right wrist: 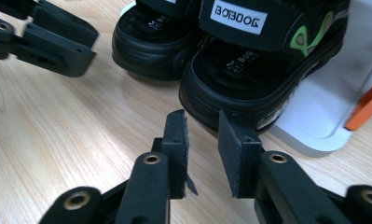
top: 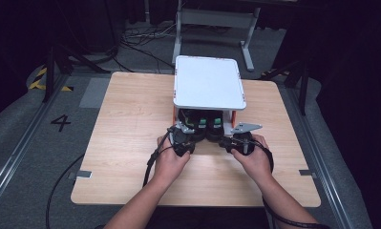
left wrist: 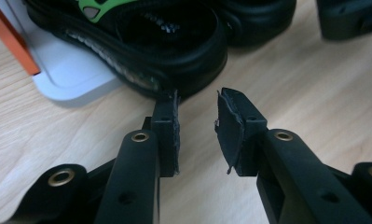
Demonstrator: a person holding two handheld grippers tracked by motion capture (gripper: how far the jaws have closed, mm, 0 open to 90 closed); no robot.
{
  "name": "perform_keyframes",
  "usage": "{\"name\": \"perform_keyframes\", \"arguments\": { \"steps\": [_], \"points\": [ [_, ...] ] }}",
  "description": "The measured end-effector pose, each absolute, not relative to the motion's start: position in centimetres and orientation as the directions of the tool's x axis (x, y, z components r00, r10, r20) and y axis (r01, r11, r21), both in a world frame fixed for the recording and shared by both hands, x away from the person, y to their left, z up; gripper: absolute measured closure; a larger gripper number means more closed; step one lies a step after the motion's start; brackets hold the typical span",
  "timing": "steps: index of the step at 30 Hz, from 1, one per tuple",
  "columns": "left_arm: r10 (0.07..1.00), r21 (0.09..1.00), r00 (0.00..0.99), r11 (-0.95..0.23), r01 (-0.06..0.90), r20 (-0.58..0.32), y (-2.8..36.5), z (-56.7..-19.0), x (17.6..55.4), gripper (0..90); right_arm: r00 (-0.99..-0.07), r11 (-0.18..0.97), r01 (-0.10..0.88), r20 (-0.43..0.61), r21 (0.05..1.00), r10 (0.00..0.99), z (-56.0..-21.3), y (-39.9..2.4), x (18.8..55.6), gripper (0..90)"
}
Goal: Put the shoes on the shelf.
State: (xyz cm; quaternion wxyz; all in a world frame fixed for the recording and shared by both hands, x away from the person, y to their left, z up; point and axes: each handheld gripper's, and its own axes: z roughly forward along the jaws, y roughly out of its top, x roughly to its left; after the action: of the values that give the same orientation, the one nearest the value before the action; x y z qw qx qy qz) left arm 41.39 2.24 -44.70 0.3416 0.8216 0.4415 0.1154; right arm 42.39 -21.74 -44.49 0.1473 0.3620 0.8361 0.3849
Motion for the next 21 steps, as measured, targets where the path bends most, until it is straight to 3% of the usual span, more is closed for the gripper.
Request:
{"name": "perform_keyframes", "arguments": {
  "steps": [7,15,21],
  "points": [
    [0.816,0.613,0.562,-0.377,0.695,-0.135,2.0,-44.5,42.7,69.6,-0.696,0.436,0.503,0.051,0.746,0.716,-45.1,-21.2,43.1,76.7],
    [0.867,0.675,0.498,-0.354,0.648,-0.024,2.2,-45.4,44.6,63.2,-0.701,0.394,0.497,0.09,0.773,0.708,-45.7,-20.3,44.4,80.9],
    [0.887,0.696,0.459,-0.304,0.651,-0.042,2.2,-45.9,46.4,57.3,-0.694,0.385,0.496,0.089,0.779,0.714,-46.0,-19.2,45.7,80.9]
  ]
}}
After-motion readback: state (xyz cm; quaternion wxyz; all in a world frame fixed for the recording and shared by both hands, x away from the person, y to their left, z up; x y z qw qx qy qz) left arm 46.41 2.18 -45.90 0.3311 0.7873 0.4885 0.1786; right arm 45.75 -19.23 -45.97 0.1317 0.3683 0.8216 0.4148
